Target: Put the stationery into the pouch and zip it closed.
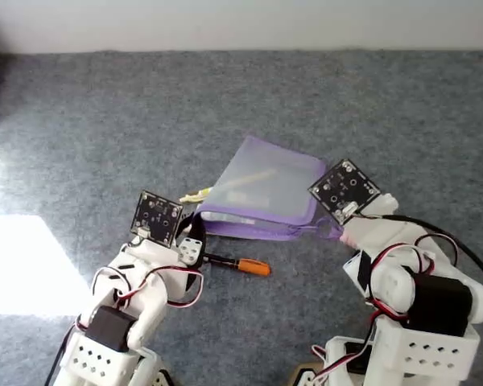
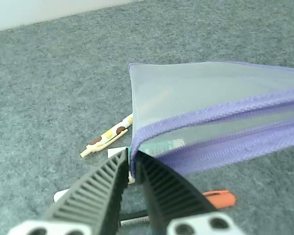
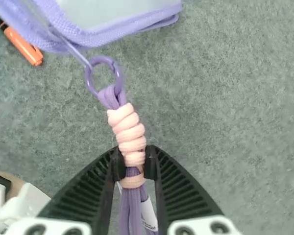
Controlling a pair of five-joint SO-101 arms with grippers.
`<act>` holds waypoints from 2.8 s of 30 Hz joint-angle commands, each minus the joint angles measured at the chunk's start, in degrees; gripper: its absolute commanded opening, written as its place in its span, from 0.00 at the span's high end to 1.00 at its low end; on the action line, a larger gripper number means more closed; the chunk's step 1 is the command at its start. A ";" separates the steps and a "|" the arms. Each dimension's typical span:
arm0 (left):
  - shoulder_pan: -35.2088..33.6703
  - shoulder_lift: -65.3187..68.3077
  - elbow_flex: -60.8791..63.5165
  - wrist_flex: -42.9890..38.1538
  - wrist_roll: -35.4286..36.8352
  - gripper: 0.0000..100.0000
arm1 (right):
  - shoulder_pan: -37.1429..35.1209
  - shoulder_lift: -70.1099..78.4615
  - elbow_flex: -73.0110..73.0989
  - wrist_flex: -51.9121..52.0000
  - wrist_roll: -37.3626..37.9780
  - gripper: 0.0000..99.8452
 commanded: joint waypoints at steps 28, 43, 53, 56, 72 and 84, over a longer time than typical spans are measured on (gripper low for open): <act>8.44 6.77 1.10 -11.16 -7.65 0.83 | -4.88 -5.32 -0.70 2.42 -2.55 0.99; 6.07 34.11 -16.57 -16.97 -5.71 0.99 | -4.44 -5.41 -0.79 2.33 -2.37 0.99; 5.54 34.11 -38.37 5.98 -11.69 0.99 | -4.79 -4.79 -5.27 -1.71 -2.81 0.99; 3.25 34.46 -46.46 9.93 -11.78 0.99 | -4.79 -4.79 -5.71 -5.23 -2.81 0.99; -9.58 34.11 -65.89 39.82 -13.27 0.99 | -21.32 1.19 -6.33 -9.36 -13.27 0.99; -18.46 34.11 -69.85 50.81 -13.10 0.99 | -31.52 18.59 -18.29 -13.41 -15.74 0.99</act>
